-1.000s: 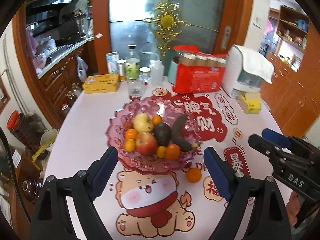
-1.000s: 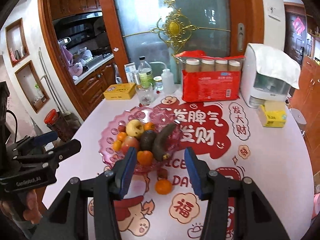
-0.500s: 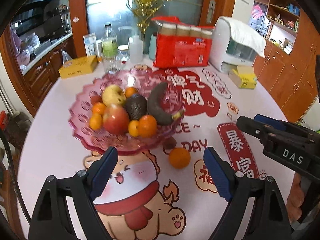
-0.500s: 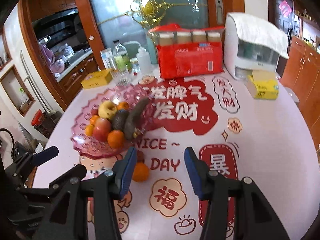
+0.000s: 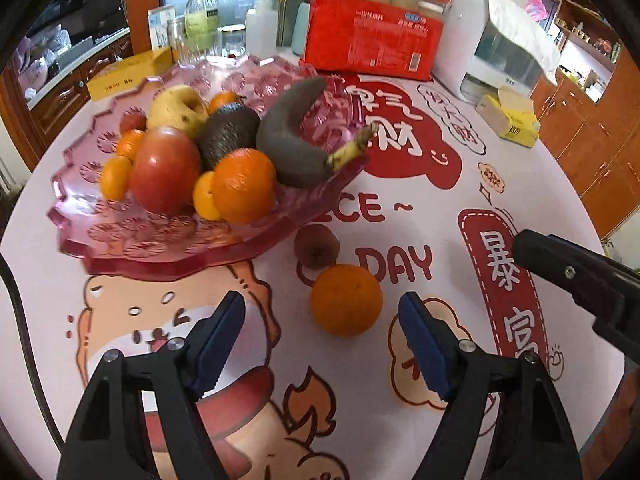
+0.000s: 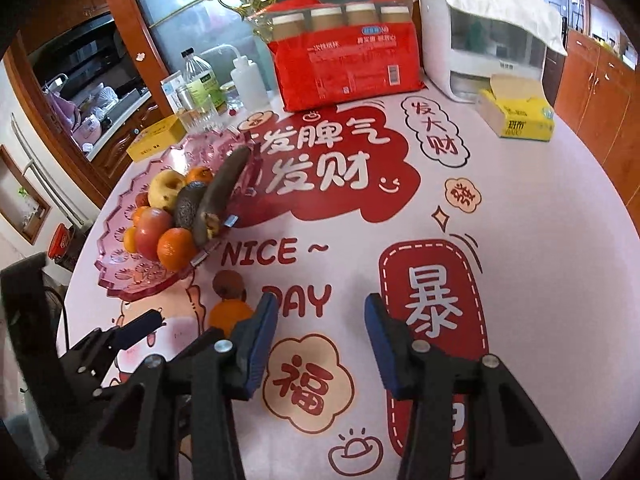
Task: Organize fruits
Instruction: 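Withdraw both tools toward the last mandarin and the brown lychee, then grasp the mandarin with the left tool while the right tool grasps the lychee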
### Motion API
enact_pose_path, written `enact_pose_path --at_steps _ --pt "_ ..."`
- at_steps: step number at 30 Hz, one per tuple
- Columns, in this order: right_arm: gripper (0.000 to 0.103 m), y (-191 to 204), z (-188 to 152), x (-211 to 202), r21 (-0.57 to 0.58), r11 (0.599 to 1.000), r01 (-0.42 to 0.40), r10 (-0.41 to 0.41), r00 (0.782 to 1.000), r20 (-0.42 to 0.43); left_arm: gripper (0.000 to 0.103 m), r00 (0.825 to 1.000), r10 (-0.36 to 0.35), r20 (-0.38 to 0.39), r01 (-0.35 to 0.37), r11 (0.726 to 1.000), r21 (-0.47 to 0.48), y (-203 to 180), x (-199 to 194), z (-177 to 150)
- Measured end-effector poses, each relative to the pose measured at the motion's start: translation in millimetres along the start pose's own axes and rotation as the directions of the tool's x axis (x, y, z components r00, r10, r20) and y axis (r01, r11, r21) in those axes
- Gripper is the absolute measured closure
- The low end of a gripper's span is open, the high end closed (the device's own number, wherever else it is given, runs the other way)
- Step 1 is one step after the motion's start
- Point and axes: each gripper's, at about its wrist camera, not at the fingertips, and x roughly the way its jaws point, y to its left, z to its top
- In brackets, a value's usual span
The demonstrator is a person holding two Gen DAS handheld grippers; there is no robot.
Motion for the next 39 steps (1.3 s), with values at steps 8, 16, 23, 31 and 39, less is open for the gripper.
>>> enact_pose_path --at_steps 8,16,23,31,39 --pt "0.058 -5 -3 15 0.013 1.000 -0.018 0.018 0.999 -0.034 0.047 0.998 -0.028 -0.062 0.026 0.999 -0.021 -7 28 -1" --pt "0.058 2 -2 30 -0.004 0.999 -0.048 0.047 0.997 -0.066 0.061 0.994 -0.087 -0.065 0.085 0.996 -0.033 -9 33 0" --pt "0.058 13 -1 48 -0.021 0.996 -0.083 0.081 0.992 -0.102 0.063 0.991 -0.112 -0.078 0.107 0.992 -0.066 9 28 -3" --pt "0.058 38 -1 71 -0.074 0.989 -0.129 0.117 0.981 -0.156 0.063 0.989 -0.112 -0.099 0.100 0.988 -0.122 41 13 -19" --pt "0.058 67 3 93 -0.155 0.977 -0.147 0.119 0.977 -0.178 0.063 0.993 -0.073 -0.094 0.059 0.988 -0.143 66 1 -24"
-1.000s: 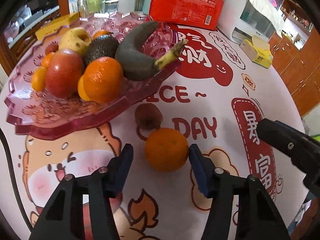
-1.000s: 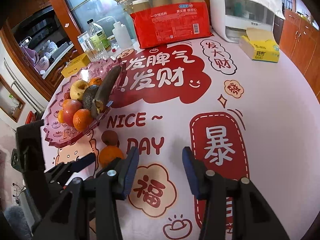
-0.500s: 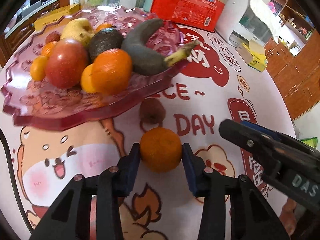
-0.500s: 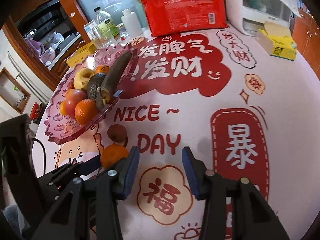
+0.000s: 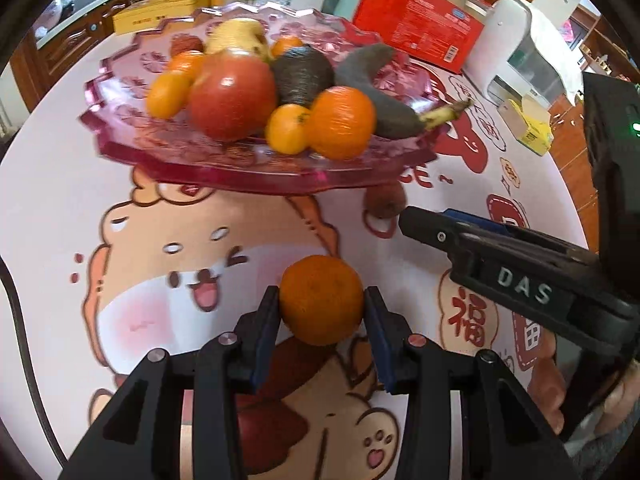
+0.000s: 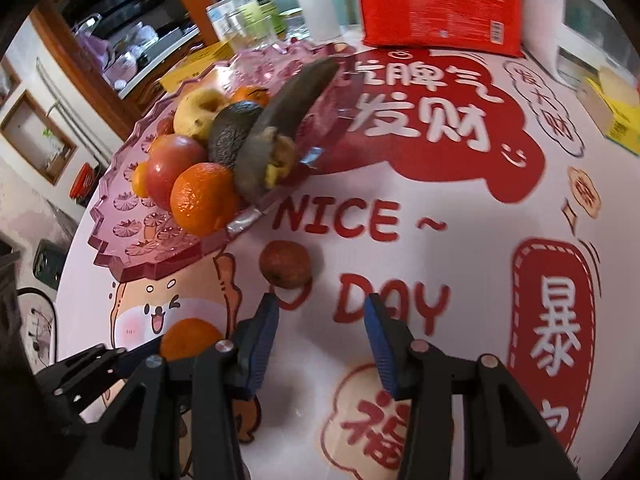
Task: Organize fruits
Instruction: 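Grasp the mandarin with the left tool while the right tool grasps the lychee, then carry mandarin and lychee into the pink bowl and open both tools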
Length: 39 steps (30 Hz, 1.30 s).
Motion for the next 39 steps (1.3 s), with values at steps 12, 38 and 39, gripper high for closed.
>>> enact_pose_path --at_steps 12,38,39 --pt "0.058 22 13 26 -0.062 0.998 0.028 -0.029 1.000 -0.013 0.063 0.999 0.048 0.006 -0.048 0.998 -0.051 37 -6 0" --pt "0.073 45 -42 -67 -0.098 0.995 0.028 -0.023 0.998 0.050 0.063 0.992 0.101 0.081 -0.105 0.993 0.046 13 -84 -4" --pt "0.073 49 -40 -75 -0.103 0.994 0.024 -0.018 0.998 0.062 0.063 0.991 0.109 0.082 -0.113 0.992 0.051 10 -90 0"
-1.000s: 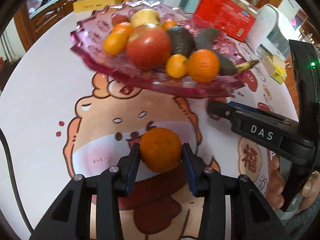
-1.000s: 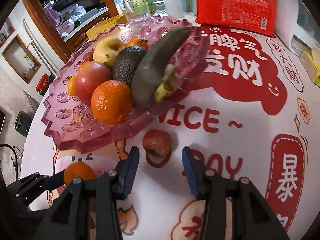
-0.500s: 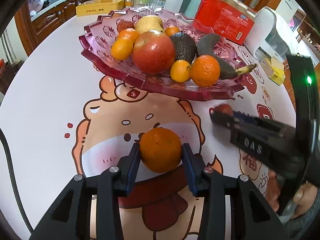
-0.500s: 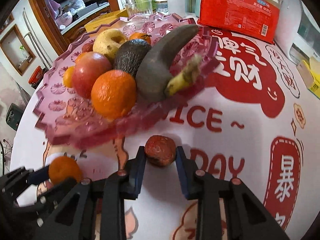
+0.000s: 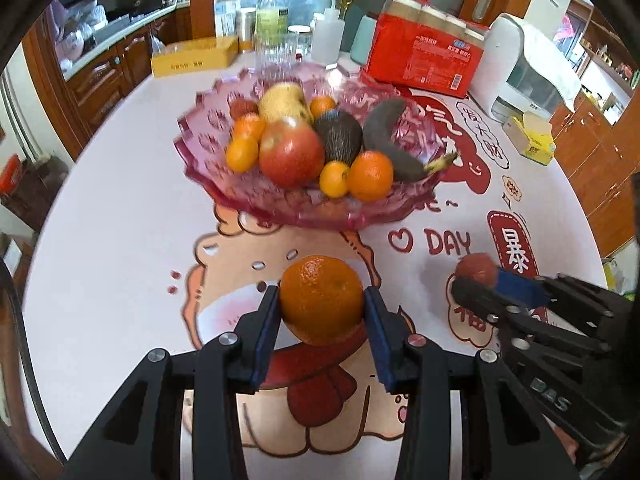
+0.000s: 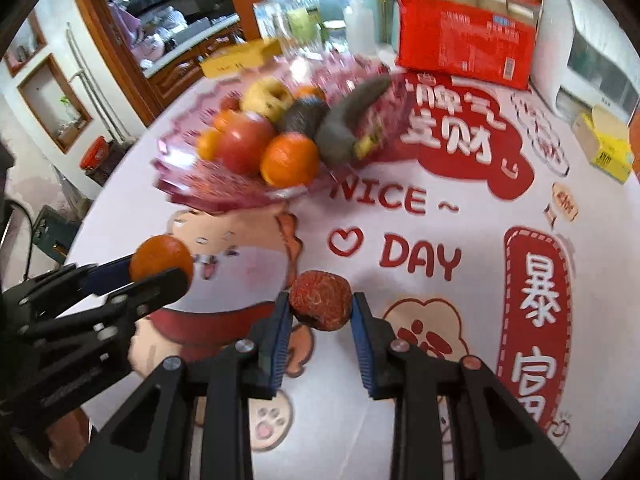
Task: Organize fruits
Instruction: 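Carry mandarin and lychee into the pink bowl and open both tools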
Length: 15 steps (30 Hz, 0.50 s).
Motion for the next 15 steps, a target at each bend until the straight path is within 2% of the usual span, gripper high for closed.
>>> enact_pose_path --at_steps 6,12,15 --pt "0.073 16 35 -76 -0.037 0.999 -0.027 0.032 0.989 0.143 0.063 0.997 0.027 0.075 -0.031 0.998 0.049 -12 -60 36" --pt "0.073 28 85 -144 -0.094 0.995 -0.026 0.051 0.958 0.283 0.062 0.979 0.015 0.202 -0.030 0.997 0.071 -18 -125 84" --pt "0.073 33 111 -168 -0.110 0.994 0.007 0.032 0.939 0.342 0.062 0.969 0.017 0.245 -0.037 0.997 0.075 -20 -145 107"
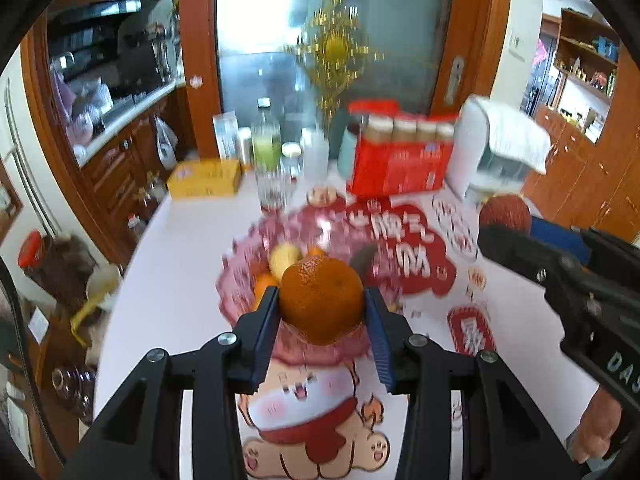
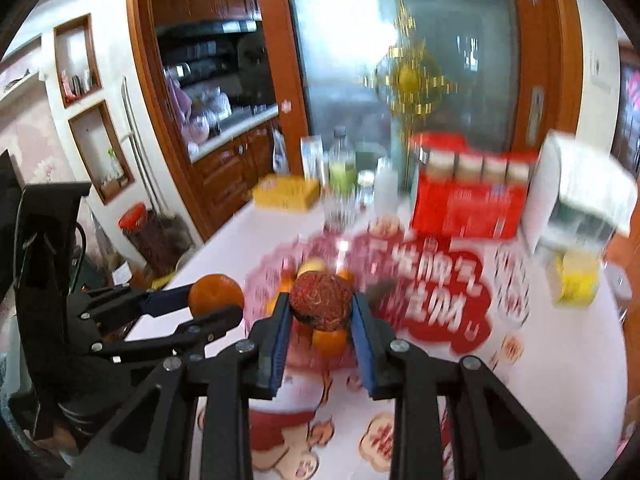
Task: Organize fruits
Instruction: 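Carry mandarin and lychee into the pink bowl and open both tools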
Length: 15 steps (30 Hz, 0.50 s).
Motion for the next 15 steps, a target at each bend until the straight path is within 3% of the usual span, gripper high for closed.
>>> enact_pose_path --at_steps 7,10,15 --pt "0.073 -3 58 3 0.003 0.999 0.036 -0.036 0.996 0.083 0.062 0.998 -0.001 0.061 0.003 0.999 -0.032 15 -3 51" --pt "0.073 -7 61 27 0.023 0.999 0.040 -0.042 0.997 0.071 0.062 1.000 0.004 0.029 -0.003 0.999 -0.053 24 20 55" --pt "0.073 -20 42 95 0.070 0.997 0.040 -0.037 0.998 -0.047 0.062 0.996 0.015 -0.089 -0.021 0.998 -0.062 33 81 40"
